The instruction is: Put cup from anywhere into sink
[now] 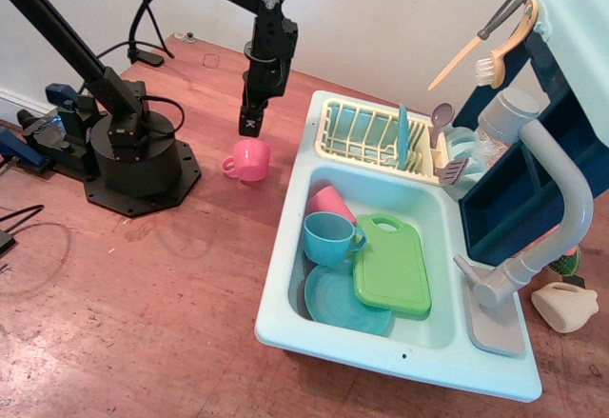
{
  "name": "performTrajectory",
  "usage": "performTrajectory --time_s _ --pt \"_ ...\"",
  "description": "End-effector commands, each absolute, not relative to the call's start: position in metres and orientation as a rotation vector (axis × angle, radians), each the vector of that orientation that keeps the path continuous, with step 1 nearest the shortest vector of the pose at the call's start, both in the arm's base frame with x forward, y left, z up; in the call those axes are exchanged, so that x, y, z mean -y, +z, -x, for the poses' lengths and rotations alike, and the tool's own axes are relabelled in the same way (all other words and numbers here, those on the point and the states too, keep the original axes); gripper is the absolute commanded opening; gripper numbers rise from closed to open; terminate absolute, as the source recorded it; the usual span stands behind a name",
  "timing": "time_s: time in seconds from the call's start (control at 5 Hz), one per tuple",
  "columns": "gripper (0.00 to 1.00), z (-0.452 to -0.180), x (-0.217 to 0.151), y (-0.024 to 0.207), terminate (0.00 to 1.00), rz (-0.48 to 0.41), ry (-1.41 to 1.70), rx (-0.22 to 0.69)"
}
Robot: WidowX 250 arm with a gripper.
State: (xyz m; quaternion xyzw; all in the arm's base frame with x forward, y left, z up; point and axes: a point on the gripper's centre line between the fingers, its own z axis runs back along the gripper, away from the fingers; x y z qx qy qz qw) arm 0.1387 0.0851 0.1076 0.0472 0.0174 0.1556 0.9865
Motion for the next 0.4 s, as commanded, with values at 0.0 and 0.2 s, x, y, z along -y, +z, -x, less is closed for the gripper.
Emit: performTrajectory --time_s 0.0,0.2 --pt "1.0 -0.139 -0.085 0.108 0.0 -0.095 0.313 -0.035" --pt "1.0 -0.146 -0.08 0.086 0.0 -0.07 0.294 -0.045"
